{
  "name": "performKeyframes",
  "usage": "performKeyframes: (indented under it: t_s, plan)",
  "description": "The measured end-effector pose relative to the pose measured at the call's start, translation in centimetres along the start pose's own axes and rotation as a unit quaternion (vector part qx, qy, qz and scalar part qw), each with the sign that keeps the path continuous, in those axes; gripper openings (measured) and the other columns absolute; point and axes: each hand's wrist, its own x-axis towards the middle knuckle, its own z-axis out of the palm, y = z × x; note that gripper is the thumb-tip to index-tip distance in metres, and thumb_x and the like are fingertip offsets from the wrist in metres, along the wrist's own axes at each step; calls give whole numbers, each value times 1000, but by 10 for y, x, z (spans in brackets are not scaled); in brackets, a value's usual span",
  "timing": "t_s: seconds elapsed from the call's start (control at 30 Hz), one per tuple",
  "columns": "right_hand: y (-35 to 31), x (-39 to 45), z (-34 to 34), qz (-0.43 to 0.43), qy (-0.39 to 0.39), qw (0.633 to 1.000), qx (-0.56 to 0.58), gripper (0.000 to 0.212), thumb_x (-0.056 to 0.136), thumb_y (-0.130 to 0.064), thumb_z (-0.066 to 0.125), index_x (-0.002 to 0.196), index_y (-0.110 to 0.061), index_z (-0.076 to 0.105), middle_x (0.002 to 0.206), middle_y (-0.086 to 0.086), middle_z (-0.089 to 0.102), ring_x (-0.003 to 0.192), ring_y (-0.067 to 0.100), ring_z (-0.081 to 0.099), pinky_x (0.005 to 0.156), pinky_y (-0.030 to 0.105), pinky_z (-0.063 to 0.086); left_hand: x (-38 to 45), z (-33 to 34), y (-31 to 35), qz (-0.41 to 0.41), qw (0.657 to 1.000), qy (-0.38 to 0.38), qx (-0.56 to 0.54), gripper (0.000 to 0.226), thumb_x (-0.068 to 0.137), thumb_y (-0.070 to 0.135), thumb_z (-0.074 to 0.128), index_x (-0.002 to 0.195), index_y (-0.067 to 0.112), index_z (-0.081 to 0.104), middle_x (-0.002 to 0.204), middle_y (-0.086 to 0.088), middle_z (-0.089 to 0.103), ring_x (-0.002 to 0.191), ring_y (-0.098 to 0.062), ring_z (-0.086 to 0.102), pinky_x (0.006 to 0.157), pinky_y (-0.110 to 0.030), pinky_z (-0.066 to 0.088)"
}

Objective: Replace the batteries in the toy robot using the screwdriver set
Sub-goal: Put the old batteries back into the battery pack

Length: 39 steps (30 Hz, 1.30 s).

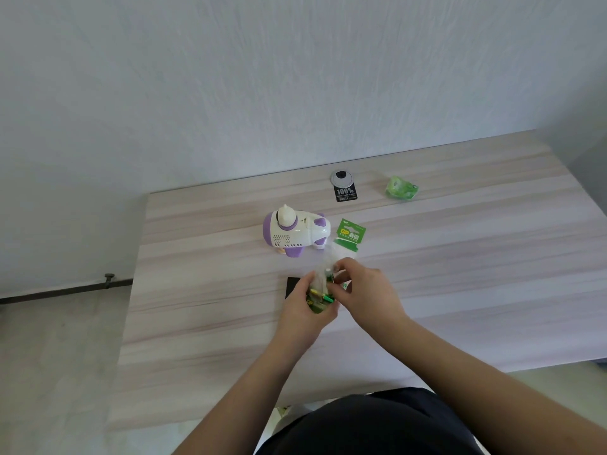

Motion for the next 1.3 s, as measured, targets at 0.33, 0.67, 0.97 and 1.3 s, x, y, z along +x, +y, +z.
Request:
performKeyframes:
  t_s: [0.33,0.67,0.97,1.3]
  plan:
    - [-13,6,12,9,-40,998,-53,24,88,-37,65,107,-25,72,100,-2,65,89,15,61,72,23,45,-3,-11,-7,-1,1000,5,21,39,80,17,75,108,34,54,90,17,63,78,19,57,63,-1,41]
    - [-14,-3,27,-30,26,999,-18,18,91,-30,63,101,-22,76,99,-3,62,91,14,57,72,22,43,3,-16,-8,-6,1000,20,20,47,76,22,78,117,29,56,93,15,65,79,19,57,63,-2,42]
    - [-9,6,26,-12,-12,998,-58,21,92,-29,58,93,-19,76,89,4,61,84,22,59,71,31,47,3,-4,-9,19,997,44,65,50,72,16,82,103,37,50,87,21,57,79,22,53,65,1,38]
    - [-4,17,18,33,-26,999,-9,19,86,-35,65,88,-20,76,85,-3,69,79,14,63,70,32,54,13,10,-16,26,991,83,96,67,70,30,82,129,25,52,112,12,62,98,-6,58,72,-6,39]
